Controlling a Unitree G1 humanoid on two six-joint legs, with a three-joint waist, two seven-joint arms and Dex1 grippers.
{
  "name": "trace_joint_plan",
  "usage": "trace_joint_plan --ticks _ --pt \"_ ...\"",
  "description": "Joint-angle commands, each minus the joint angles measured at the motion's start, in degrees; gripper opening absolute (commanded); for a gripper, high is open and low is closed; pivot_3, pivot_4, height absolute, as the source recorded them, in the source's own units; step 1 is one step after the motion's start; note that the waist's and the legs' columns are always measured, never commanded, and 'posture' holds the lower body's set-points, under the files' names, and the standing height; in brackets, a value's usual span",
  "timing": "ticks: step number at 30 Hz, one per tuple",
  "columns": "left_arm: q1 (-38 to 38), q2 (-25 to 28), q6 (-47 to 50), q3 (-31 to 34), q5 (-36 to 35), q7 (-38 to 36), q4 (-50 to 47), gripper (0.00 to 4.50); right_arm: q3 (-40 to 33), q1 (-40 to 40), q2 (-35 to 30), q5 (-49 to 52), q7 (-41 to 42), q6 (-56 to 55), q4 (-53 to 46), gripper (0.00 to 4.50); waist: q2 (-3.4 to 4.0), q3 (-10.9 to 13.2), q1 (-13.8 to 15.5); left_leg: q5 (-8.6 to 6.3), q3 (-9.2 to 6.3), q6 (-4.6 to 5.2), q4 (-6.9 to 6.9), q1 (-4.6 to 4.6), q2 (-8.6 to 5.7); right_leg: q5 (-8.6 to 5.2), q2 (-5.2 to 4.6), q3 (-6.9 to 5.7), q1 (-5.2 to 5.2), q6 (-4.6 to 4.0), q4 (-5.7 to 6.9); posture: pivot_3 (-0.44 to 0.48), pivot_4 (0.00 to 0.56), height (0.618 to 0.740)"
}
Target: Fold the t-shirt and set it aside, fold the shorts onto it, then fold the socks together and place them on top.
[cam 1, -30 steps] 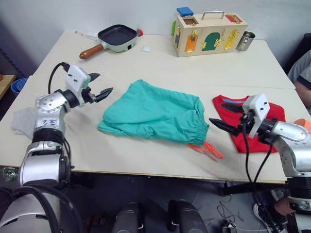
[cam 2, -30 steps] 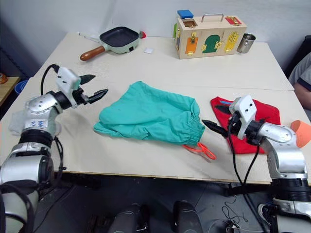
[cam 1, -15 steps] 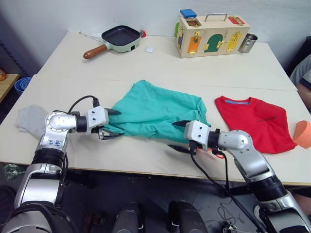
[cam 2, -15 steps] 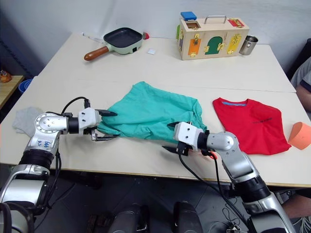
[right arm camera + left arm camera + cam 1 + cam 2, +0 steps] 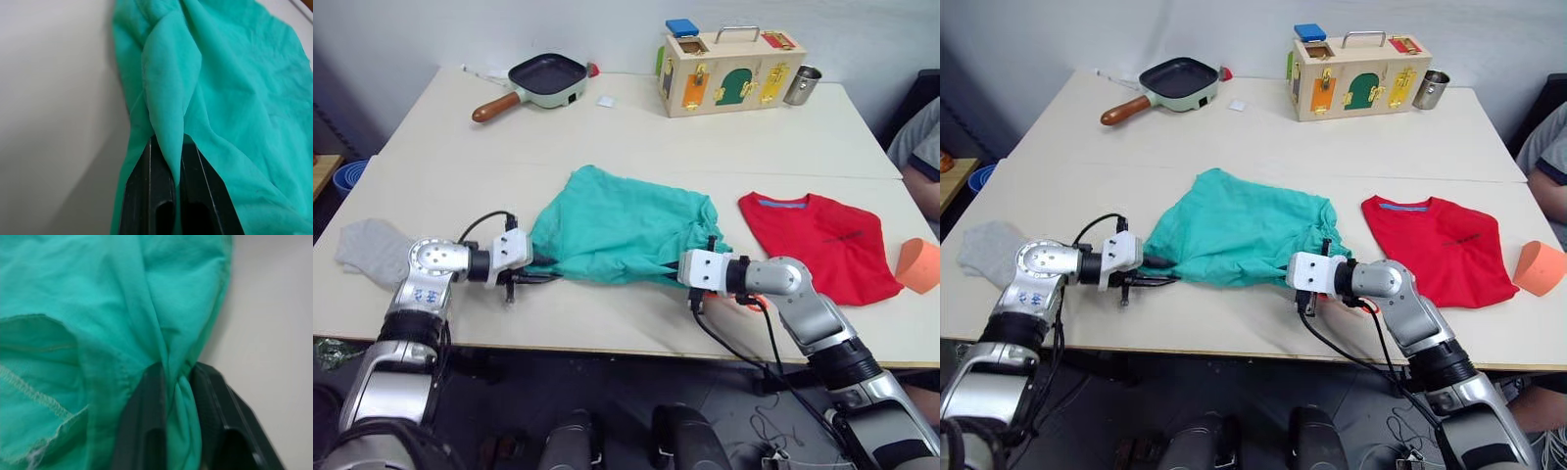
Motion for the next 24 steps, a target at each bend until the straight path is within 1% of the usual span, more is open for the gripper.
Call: trace_joint_plan --ticks 1,4,7,10,12,14,15,16,19,21,22,24 --pt "10.5 3.57 11.06 -0.5 -5.52 -3.59 -18.44 0.02 -4.48 -0.22 -3.28 4.28 3.85 -7.72 2.31 0.0 0.01 0.0 -0.07 0.0 0.0 0.0 -0.02 -0.01 0.01 0.0 0.0 0.01 0.0 0.0 -0.03 0.0 0.15 0.74" --pt "18.0 5.93 17.5 0.89 -8.48 -1.21 -31.27 0.02 -5.58 0.6 -5.81 8.35 9.63 -12.55 5.03 0.0 0.01 0.02 -0.09 -0.02 -0.03 -0.02 -0.05 0.01 0.04 0.0 -0.01 0.07 0.02 -0.01 -0.09 0.0 0.15 0.74" --pt "23.1 6.5 20.54 2.26 -8.69 2.64 -39.01 0.02 -6.11 1.31 -7.07 10.68 13.48 -15.4 7.94 0.0 0.03 0.02 0.14 -0.01 -0.11 -0.03 -0.04 0.02 0.07 -0.02 0.0 0.04 0.06 -0.03 -0.39 0.0 0.15 0.74" --pt "25.74 5.3 21.93 3.62 -8.18 7.96 -42.46 0.02 -6.37 2.17 -6.64 11.84 14.66 -16.65 10.13 0.0 0.03 0.02 0.13 -0.01 -0.12 -0.02 -0.03 0.04 0.04 -0.02 -0.06 0.06 0.1 -0.03 -0.4 0.0 0.15 0.74" --pt "26.72 4.98 22.52 4.17 -8.11 10.09 -43.29 0.02 -6.56 3.0 -5.72 13.48 15.37 -16.82 10.84 0.0 0.03 0.02 0.18 -0.02 -0.13 -0.02 -0.03 0.05 0.03 -0.02 -0.08 0.05 0.11 -0.03 -0.39 0.0 0.15 0.74" --pt "27.1 5.08 22.95 4.67 -8.22 11.49 -43.36 0.02 -6.8 4.66 -5.89 15.77 16.47 -13.11 9.91 0.0 0.03 0.02 0.14 -0.02 -0.16 -0.02 -0.04 0.04 0.04 -0.02 -0.08 0.02 0.1 -0.04 -0.39 0.0 0.15 0.74" --pt "27.27 5.38 23.72 5.07 -8.5 12.05 -43.09 0.0 -6.73 5.78 -6.63 16.33 17.29 -11.68 9.12 0.4 0.03 0.02 0.15 -0.02 -0.16 -0.02 -0.04 0.04 0.05 -0.02 -0.08 0.03 0.11 -0.04 -0.39 0.0 0.15 0.74" --pt "27.37 5.63 24.24 5.35 -8.72 12.39 -42.82 0.0 -6.69 6.51 -7.09 16.6 17.83 -10.75 8.52 0.61 0.03 0.02 0.14 -0.02 -0.16 -0.02 -0.04 0.05 0.05 -0.02 -0.08 0.02 0.11 -0.04 -0.39 0.0 0.15 0.74" --pt "27.62 6.83 23.0 6.64 -8.69 11.81 -41.37 0.71 -8.88 8.17 -7.94 17.81 18.01 -10.56 6.54 1.59 0.04 0.03 0.13 -0.02 -0.17 -0.03 -0.05 0.04 0.04 -0.02 -0.09 0.03 0.11 -0.04 -0.41 0.0 0.15 0.74" --pt "28.06 7.17 22.59 8.37 -10.68 10.69 -41.32 1.28 -11.09 9.2 -9.01 19.79 18.7 -10.82 5.07 2.26 0.07 0.05 0.12 -0.03 -0.17 -0.03 -0.05 0.04 0.04 -0.02 -0.11 0.03 0.1 -0.04 -0.41 0.0 0.15 0.74" --pt "28.32 7.29 20.52 10.3 -12.0 9.54 -41.24 1.62 -13.55 10.37 -9.8 24.52 19.21 -6.5 2.27 2.66 0.09 0.05 0.13 -0.04 -0.16 -0.05 -0.05 0.04 0.04 -0.02 -0.11 0.03 0.09 -0.04 -0.41 0.0 0.15 0.74" --pt "28.76 7.56 17.79 12.61 -13.61 7.77 -41.16 2.23 -16.57 12.14 -10.9 30.92 19.91 0.51 -1.93 3.32 0.11 0.07 0.2 -0.06 -0.18 -0.09 -0.09 0.05 0.06 -0.04 -0.12 0.03 0.08 -0.07 -0.41 0.0 0.15 0.74"
